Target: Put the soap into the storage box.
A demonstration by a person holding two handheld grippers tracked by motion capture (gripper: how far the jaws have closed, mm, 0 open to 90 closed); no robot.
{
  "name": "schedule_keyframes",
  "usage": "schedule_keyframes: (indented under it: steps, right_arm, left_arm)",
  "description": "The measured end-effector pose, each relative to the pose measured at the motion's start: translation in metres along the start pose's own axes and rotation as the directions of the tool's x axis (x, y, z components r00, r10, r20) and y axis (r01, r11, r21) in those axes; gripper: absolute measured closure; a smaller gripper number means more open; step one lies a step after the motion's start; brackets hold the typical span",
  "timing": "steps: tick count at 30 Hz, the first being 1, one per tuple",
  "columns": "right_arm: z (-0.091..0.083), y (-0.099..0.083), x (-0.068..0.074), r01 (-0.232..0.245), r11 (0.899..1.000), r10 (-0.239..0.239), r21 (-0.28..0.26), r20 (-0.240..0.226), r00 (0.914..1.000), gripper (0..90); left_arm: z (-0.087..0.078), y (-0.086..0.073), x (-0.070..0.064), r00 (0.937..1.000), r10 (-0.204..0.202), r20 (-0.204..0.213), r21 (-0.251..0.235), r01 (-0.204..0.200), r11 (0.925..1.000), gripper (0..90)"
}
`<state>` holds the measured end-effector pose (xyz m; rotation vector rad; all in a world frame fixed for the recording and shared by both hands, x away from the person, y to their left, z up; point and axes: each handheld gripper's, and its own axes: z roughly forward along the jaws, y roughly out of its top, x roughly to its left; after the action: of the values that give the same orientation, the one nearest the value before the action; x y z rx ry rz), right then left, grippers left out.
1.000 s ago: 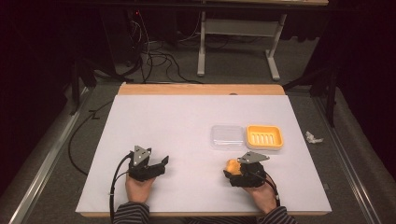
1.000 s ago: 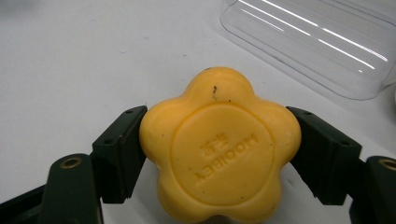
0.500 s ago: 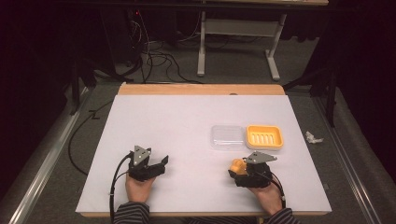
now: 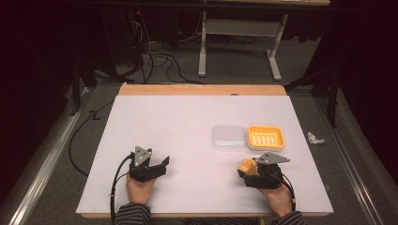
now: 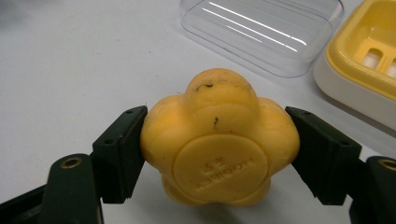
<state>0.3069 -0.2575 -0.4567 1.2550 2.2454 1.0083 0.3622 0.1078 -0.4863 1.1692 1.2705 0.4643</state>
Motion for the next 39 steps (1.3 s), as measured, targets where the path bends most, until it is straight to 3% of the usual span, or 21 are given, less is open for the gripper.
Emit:
schedule_keyframes:
  steps: [22,39]
  right_arm:
    - [-0.021,0.004,-0.024,-0.046,0.998,0.047,-0.032,0.047,0.9978,25.9]
    - [-0.038,0.021,-0.054,-0.060,0.997,0.064,-0.046,0.097,0.9933,25.8]
  left_arm:
    - [-0.001,0.000,0.000,1.0000,-0.002,0.009,-0.002,0.002,1.0000,22.4]
    - [0.000,0.000,0.000,1.0000,-0.006,0.007,0.003,0.006,1.0000,22.7]
